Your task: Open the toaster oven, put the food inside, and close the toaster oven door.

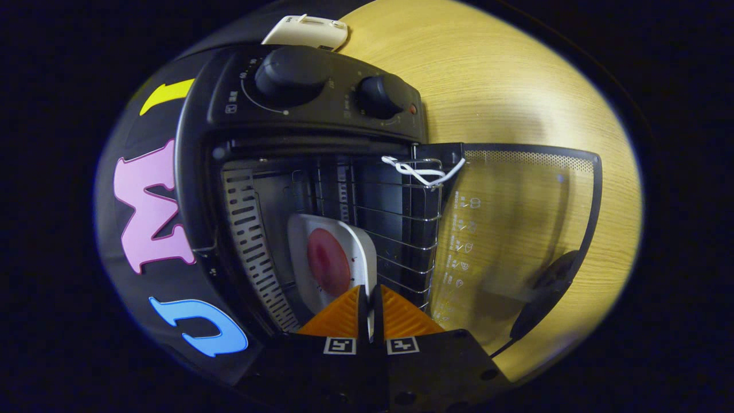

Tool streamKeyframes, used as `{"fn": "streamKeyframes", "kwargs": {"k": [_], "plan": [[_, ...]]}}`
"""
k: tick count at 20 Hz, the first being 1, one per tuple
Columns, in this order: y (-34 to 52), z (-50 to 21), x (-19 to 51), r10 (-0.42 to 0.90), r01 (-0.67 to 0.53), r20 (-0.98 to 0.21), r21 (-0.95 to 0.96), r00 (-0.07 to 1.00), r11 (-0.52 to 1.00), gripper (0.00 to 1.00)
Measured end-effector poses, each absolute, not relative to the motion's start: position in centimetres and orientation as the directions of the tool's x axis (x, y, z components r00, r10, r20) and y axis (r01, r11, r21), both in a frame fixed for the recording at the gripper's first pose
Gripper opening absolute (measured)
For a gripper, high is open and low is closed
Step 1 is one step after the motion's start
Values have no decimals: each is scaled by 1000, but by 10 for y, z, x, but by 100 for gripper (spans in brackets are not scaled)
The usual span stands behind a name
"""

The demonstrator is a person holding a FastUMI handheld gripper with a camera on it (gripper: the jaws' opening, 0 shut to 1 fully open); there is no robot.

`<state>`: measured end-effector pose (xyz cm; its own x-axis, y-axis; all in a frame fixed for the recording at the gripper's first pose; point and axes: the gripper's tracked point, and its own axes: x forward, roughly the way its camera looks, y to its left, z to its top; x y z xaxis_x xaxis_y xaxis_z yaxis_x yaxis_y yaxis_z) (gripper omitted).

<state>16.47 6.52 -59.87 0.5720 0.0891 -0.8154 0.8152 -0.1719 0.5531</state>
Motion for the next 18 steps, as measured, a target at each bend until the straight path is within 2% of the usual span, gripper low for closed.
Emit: {"fn": "streamKeyframes", "kwargs": {"k": [3,5,6,8,11,13,16,18], "plan": [[59,-603,167,68,815,-819,553,570,-174,6],[57,-600,171,77,808,-810,563,581,-173,11],[55,-597,170,80,809,-811,561,580,-177,23],[51,-596,164,80,817,-819,551,569,-169,34],[56,-583,149,104,812,-806,570,582,-125,34],[65,-571,128,132,809,-805,587,579,34,34],[70,-552,86,144,769,-817,575,559,279,87],[74,-538,63,174,740,-812,581,557,340,87]]}}
